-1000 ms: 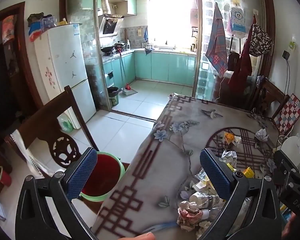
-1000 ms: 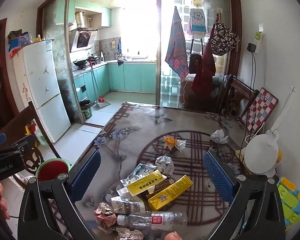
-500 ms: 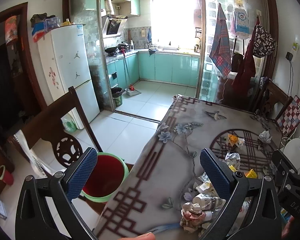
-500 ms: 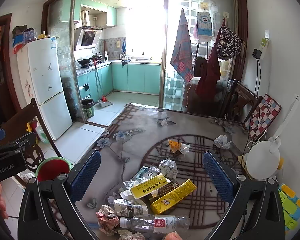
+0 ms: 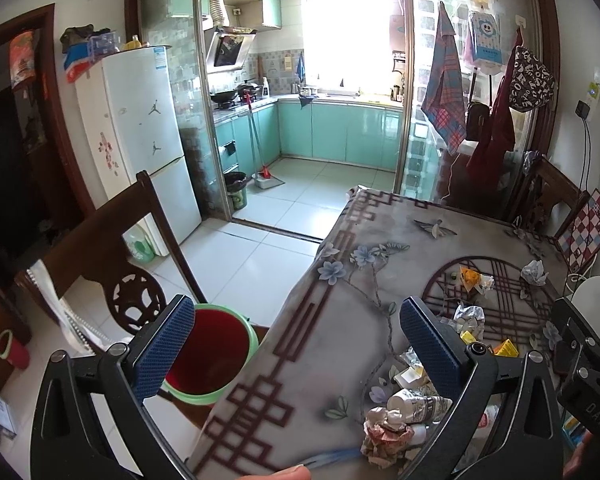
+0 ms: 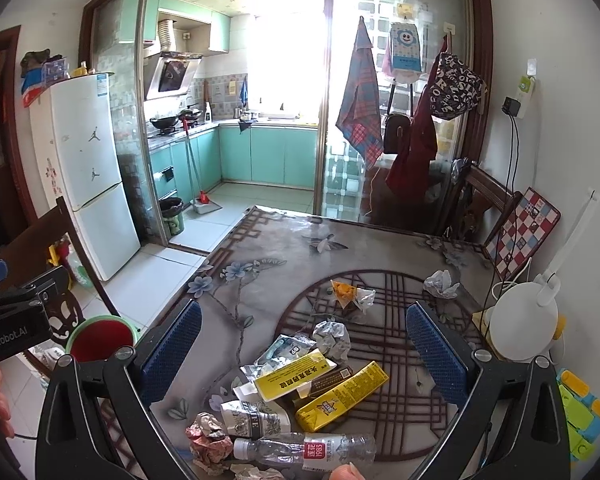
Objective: Collect trash
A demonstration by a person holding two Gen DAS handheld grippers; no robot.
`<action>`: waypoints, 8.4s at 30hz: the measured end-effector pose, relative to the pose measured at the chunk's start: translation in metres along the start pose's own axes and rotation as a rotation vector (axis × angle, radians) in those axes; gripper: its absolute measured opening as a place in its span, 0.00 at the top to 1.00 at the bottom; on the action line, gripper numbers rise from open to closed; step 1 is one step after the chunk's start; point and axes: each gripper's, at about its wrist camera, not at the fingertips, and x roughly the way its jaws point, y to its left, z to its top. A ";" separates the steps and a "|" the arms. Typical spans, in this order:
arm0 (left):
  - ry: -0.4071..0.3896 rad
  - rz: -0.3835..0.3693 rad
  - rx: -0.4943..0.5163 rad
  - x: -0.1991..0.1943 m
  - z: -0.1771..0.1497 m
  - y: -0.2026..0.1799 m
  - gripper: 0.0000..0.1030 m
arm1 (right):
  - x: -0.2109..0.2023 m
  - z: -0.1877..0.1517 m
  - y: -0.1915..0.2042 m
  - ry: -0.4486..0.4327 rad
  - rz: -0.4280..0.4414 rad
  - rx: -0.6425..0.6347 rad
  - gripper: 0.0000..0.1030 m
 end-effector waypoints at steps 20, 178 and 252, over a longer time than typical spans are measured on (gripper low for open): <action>0.009 0.016 0.001 0.007 0.001 -0.002 0.00 | 0.011 0.003 -0.006 0.005 -0.006 0.008 0.00; 0.422 -0.113 -0.060 0.251 -0.053 0.255 0.43 | 0.206 -0.079 0.335 0.429 0.644 -0.051 0.62; 0.574 -0.653 0.333 0.162 -0.121 -0.110 0.37 | 0.058 -0.210 -0.067 0.501 0.278 0.158 0.98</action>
